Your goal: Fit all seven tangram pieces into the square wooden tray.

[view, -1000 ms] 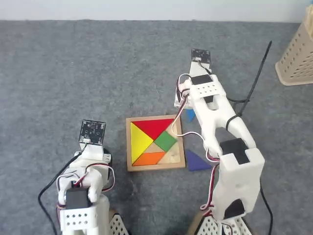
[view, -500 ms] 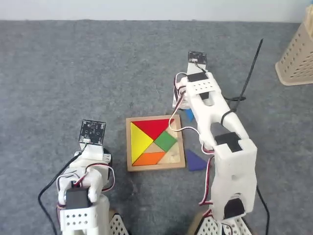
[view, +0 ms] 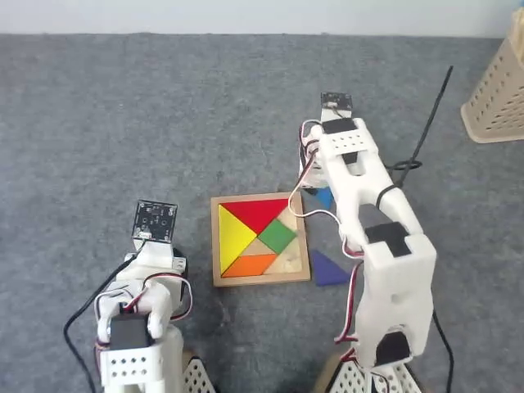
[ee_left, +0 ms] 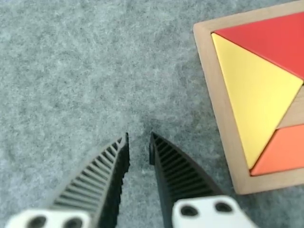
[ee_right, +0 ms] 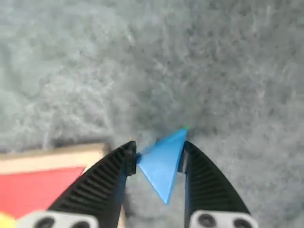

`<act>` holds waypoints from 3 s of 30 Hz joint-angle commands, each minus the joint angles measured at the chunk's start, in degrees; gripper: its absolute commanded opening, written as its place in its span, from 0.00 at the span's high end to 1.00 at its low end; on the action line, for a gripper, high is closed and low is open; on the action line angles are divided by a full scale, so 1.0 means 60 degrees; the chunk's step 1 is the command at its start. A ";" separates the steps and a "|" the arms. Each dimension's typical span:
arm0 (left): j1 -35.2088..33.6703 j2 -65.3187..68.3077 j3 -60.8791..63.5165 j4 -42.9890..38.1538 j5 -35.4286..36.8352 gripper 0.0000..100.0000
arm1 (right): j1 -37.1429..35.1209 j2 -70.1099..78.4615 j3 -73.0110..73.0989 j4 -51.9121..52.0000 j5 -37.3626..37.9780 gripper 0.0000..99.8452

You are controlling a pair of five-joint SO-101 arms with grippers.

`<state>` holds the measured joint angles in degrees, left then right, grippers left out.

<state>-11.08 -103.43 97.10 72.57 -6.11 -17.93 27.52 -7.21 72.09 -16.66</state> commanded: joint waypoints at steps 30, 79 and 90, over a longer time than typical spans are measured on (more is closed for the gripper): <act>0.0029 -0.0220 -0.0081 0.0000 0.0073 0.93 | -0.2396 -0.4007 0.4088 -0.2234 0.1641 0.80; 0.0029 -0.0220 -0.0081 0.0000 0.0073 0.93 | -0.1883 -0.9179 1.0711 -0.1414 0.6564 0.78; 0.0029 -0.0220 -0.0081 0.0000 0.0073 0.93 | -0.2879 -0.9194 1.0652 -0.1443 0.6549 0.73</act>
<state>-11.08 -103.43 97.10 72.57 -6.11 -32.79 -25.23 57.49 64.53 23.43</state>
